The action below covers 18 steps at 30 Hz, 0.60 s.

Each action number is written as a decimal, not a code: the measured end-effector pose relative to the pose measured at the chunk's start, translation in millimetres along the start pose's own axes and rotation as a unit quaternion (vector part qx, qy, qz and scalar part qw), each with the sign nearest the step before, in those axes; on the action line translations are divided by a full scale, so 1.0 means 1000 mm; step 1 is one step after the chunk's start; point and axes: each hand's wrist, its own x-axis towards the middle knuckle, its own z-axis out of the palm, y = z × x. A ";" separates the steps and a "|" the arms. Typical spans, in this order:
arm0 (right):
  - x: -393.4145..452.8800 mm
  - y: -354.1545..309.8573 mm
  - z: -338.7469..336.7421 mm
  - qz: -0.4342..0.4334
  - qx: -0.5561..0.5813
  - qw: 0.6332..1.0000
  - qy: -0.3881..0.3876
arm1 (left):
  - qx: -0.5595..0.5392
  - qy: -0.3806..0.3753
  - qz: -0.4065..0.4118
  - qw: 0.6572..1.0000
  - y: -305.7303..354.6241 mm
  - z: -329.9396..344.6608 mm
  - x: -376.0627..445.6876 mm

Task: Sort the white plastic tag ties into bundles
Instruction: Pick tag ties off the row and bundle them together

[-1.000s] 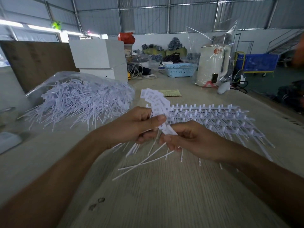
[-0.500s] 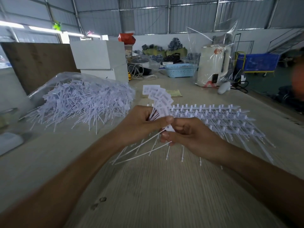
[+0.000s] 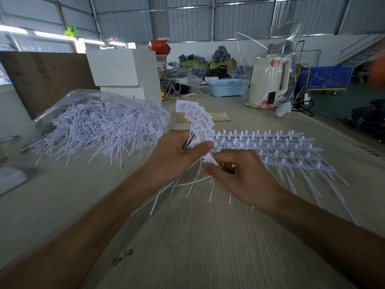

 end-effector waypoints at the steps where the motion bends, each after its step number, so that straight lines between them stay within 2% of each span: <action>1: 0.000 -0.001 0.001 -0.016 -0.027 0.999 0.013 | 0.006 0.002 -0.001 1.000 0.000 0.000 0.000; 4: -0.001 -0.004 0.004 -0.056 -0.097 0.993 0.028 | 0.027 0.014 -0.008 1.000 -0.003 0.003 0.001; 6: 0.000 -0.004 0.004 -0.057 -0.101 0.993 0.035 | 0.027 0.023 -0.010 0.999 -0.004 0.004 0.003; 13: 0.004 0.000 -0.002 0.044 0.051 0.998 0.008 | -0.006 -0.044 0.040 0.998 0.001 -0.006 0.001; 16: 0.004 0.001 -0.003 0.073 0.135 0.988 -0.034 | 0.001 -0.054 0.032 0.998 -0.001 -0.008 0.001; 18: 0.004 0.004 -0.007 0.087 0.182 0.977 -0.075 | -0.011 -0.092 0.039 0.995 -0.001 -0.013 0.001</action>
